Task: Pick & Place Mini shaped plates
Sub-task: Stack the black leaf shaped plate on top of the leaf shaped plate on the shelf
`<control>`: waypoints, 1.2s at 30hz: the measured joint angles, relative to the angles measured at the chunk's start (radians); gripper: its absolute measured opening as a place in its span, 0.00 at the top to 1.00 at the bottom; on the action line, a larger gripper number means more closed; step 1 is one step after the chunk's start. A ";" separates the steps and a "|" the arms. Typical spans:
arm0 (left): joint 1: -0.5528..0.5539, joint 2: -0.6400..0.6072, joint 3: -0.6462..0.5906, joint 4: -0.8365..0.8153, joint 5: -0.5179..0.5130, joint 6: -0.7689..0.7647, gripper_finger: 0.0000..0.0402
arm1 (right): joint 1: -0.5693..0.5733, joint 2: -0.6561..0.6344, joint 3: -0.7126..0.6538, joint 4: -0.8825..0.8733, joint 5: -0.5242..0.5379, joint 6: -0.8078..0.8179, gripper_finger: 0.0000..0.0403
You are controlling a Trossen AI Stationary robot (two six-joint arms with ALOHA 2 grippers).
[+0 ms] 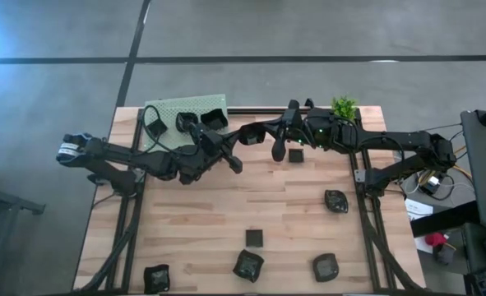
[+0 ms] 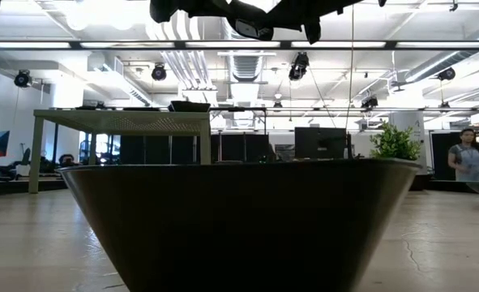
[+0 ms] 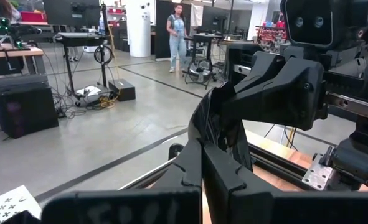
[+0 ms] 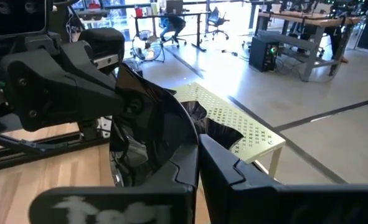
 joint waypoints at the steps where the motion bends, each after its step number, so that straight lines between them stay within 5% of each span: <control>1: 0.000 0.000 0.000 0.000 0.000 0.000 1.00 | 0.000 0.000 0.000 0.000 0.000 -0.008 0.98; 36: 0.000 0.000 0.000 0.005 0.011 0.001 1.00 | 0.002 0.001 0.002 -0.004 -0.010 -0.015 0.92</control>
